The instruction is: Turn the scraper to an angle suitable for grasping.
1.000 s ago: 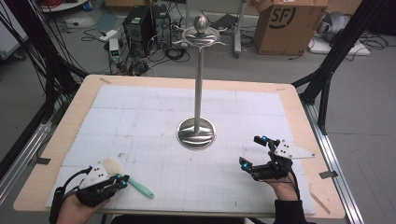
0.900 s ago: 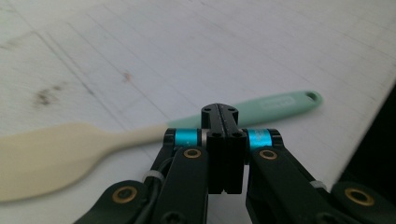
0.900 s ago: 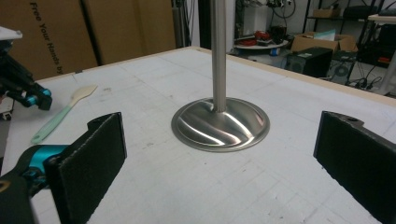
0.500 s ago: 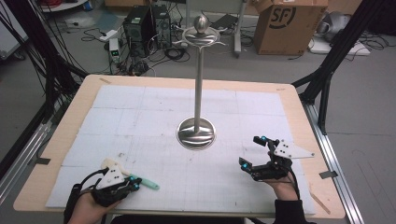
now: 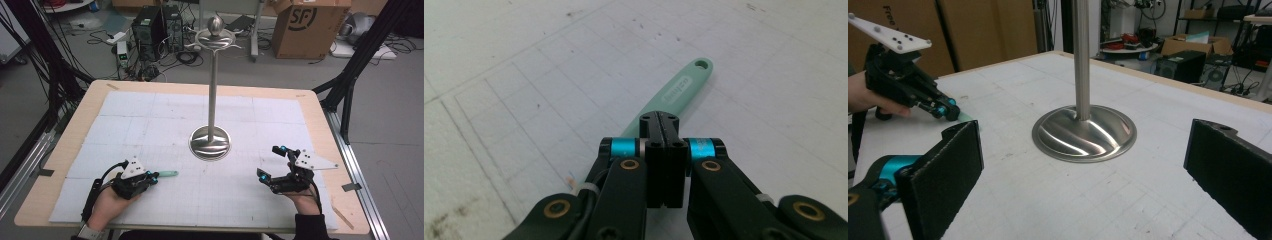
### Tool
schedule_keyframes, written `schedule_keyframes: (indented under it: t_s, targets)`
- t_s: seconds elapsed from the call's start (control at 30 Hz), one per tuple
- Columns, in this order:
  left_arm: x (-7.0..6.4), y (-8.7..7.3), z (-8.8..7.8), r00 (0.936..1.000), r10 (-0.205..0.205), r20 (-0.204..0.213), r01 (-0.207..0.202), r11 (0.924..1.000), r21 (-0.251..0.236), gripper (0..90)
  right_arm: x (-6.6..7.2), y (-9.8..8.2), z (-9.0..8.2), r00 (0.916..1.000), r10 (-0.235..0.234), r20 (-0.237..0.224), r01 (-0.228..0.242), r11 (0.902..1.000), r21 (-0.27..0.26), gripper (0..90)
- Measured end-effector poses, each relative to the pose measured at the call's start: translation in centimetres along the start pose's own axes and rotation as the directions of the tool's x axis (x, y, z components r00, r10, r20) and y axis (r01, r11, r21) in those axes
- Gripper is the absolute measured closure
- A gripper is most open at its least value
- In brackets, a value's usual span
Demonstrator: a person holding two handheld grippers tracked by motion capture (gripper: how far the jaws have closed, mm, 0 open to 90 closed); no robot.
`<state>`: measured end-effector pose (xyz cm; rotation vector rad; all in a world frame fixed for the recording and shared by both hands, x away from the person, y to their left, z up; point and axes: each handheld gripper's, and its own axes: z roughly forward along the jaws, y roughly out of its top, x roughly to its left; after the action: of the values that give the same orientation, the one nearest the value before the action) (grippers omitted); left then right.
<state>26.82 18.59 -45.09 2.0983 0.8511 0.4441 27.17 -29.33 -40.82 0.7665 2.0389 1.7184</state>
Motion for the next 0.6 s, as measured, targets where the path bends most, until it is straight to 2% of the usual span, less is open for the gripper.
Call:
schedule_keyframes:
  t_s: [0.33,0.4,0.53,0.57,0.6]
  targets:
    - [1.1,0.7,1.0,0.9981,-0.015,-0.059,0.015,0.9999,-0.001,89.9,0.0,-0.1,0.1,1.0000,-0.001,-0.001,0.001,1.0000,0.006,1.4]
    - [1.0,0.8,1.1,0.9978,-0.003,-0.066,0.003,1.0000,0.003,89.9,0.0,-0.1,0.1,1.0000,-0.001,-0.004,0.001,1.0000,0.006,1.4]
    - [1.1,0.7,0.6,0.9980,0.004,-0.063,-0.006,0.9995,-0.031,89.6,0.1,-0.1,0.1,1.0000,-0.004,-0.008,0.004,1.0000,0.005,1.4]
    - [1.2,0.6,-0.3,0.9993,0.003,-0.036,-0.007,0.9960,-0.089,87.3,0.0,-0.1,0.1,1.0000,-0.002,-0.005,0.002,1.0000,0.005,1.4]
    - [1.2,0.6,-0.3,0.9993,0.003,-0.036,-0.007,0.9960,-0.089,84.8,0.0,0.0,0.0,1.0000,0.001,-0.005,-0.001,1.0000,0.003,1.4]
